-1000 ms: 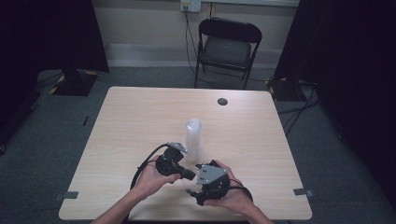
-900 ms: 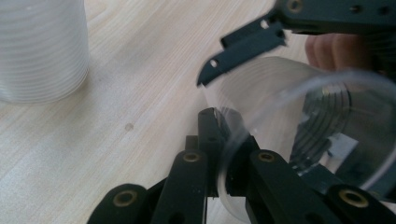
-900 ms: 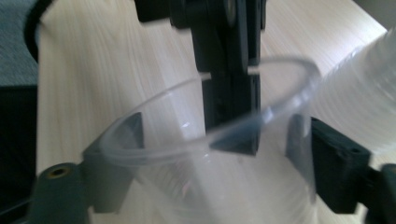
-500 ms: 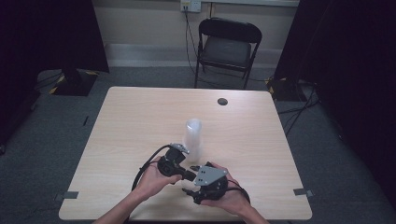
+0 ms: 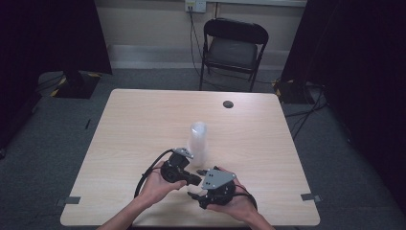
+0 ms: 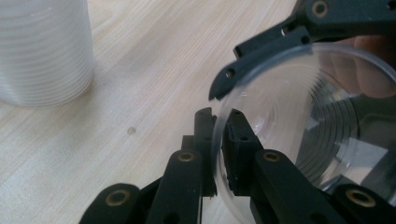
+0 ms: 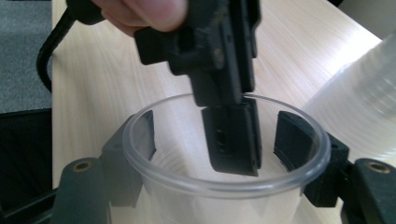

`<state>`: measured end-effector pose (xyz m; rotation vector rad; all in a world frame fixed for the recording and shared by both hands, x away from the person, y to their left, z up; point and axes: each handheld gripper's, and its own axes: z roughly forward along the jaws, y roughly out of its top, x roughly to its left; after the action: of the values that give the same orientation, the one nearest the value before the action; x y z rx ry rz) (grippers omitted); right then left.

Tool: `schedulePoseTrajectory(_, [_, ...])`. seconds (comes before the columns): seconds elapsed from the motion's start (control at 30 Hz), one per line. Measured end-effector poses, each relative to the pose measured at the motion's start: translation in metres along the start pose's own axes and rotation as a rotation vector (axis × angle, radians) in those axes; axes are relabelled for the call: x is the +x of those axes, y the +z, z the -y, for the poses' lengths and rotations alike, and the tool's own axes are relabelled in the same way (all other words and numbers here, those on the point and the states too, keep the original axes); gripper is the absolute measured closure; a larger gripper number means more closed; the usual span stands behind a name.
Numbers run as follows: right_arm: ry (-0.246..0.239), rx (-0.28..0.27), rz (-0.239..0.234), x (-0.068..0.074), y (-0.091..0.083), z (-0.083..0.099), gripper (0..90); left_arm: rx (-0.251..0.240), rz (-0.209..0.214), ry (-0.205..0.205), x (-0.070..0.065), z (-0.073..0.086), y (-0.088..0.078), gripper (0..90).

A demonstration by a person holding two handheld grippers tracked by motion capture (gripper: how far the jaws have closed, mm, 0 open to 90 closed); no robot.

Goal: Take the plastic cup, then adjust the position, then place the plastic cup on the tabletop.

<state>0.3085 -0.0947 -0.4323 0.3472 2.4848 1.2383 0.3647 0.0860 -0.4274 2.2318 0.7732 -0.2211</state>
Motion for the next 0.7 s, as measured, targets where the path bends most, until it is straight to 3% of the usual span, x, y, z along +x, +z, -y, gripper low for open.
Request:
schedulePoseTrajectory(0.1, [0.009, -0.004, 0.004, -0.002, -0.001, 0.0, 29.2, -0.024, 0.004, -0.008, 0.001, 0.0, 0.0, 82.7])
schedulePoseTrajectory(0.17, [0.014, -0.006, 0.007, -0.002, -0.002, 0.0, 29.2, -0.028, -0.026, -0.006, 0.001, 0.0, -0.001, 78.5])
schedulePoseTrajectory(0.27, [0.025, -0.007, 0.016, -0.004, -0.003, 0.001, 29.0, -0.047, -0.01, -0.013, 0.0, 0.0, -0.001, 77.0])
schedulePoseTrajectory(0.33, [0.034, -0.01, 0.025, -0.006, -0.005, 0.002, 29.0, -0.058, -0.021, -0.011, -0.001, 0.0, -0.001, 74.3])
schedulePoseTrajectory(0.4, [0.049, -0.017, 0.029, -0.008, -0.007, 0.002, 29.0, -0.105, -0.009, -0.018, -0.003, 0.0, -0.004, 73.5])
schedulePoseTrajectory(0.47, [0.062, -0.019, 0.035, -0.01, -0.008, 0.004, 28.9, -0.12, -0.012, -0.016, -0.003, 0.0, -0.006, 71.8])
schedulePoseTrajectory(0.63, [0.093, -0.025, 0.046, -0.015, -0.011, 0.006, 29.0, -0.173, -0.015, -0.004, -0.002, 0.0, -0.012, 65.8])
schedulePoseTrajectory(0.7, [0.12, -0.032, 0.054, -0.02, -0.013, 0.008, 29.0, -0.194, -0.017, 0.031, -0.005, 0.001, -0.012, 59.5])
